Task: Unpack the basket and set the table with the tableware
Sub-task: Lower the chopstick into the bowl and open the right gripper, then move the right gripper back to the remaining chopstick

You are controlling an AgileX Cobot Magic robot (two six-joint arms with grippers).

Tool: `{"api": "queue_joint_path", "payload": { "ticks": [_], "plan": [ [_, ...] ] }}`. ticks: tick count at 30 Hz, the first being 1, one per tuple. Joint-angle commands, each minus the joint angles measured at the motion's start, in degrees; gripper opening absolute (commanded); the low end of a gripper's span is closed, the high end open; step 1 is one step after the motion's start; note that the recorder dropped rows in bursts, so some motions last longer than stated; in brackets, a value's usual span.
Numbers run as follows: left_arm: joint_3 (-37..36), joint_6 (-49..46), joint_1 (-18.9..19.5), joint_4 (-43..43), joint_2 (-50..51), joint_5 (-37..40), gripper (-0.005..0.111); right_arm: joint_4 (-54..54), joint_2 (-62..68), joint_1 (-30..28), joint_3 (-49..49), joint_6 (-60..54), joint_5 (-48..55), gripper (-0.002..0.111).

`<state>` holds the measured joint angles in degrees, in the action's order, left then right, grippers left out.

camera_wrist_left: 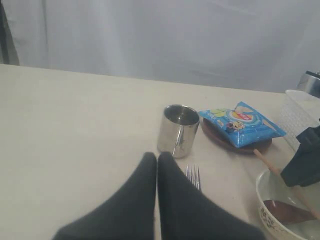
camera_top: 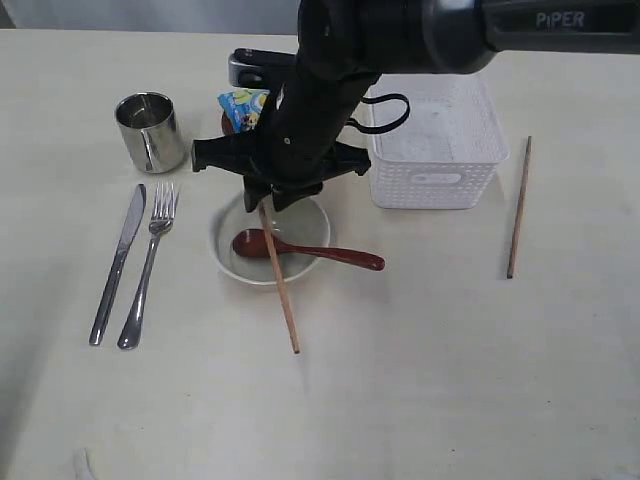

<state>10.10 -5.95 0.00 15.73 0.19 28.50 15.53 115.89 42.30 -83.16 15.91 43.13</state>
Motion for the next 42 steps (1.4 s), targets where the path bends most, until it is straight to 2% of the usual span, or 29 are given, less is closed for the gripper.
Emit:
{"api": "queue_joint_path", "payload": {
  "ticks": [1, 6, 11, 14, 19, 24, 27, 30, 42],
  "plan": [
    [-0.4, 0.2, 0.0, 0.2, -0.2, -0.1, 0.0, -0.5, -1.1, -0.2, 0.0, -0.5, -0.5, 0.044],
    [-0.4, 0.2, 0.0, 0.2, -0.2, -0.1, 0.0, -2.1, -5.5, -0.8, -0.5, -1.3, -0.3, 0.044],
    [-0.4, 0.2, 0.0, 0.2, -0.2, -0.1, 0.0, -3.1, -12.8, -5.2, -0.8, -5.5, 3.1, 0.044],
    [-0.4, 0.2, 0.0, 0.2, -0.2, -0.1, 0.0, -6.5, -17.8, -10.0, -0.8, -6.1, 4.7, 0.044],
    [-0.4, 0.2, 0.0, 0.2, -0.2, -0.1, 0.0, -13.8, -24.0, -22.2, -0.8, -4.3, 6.4, 0.044],
    [-0.4, 0.2, 0.0, 0.2, -0.2, -0.1, 0.0, -14.4, -23.3, -35.5, -0.2, -3.2, 10.0, 0.044],
    [-0.4, 0.2, 0.0, 0.2, -0.2, -0.1, 0.0, -14.3, -20.8, -39.7, 1.7, -1.7, 9.6, 0.044],
    [-0.4, 0.2, 0.0, 0.2, -0.2, -0.1, 0.0, -14.2, -16.9, -41.3, 3.6, -1.6, 8.6, 0.044],
    [-0.4, 0.2, 0.0, 0.2, -0.2, -0.1, 0.0, -14.6, -1.9, -41.5, 4.3, 3.3, 2.4, 0.044]
  ]
}}
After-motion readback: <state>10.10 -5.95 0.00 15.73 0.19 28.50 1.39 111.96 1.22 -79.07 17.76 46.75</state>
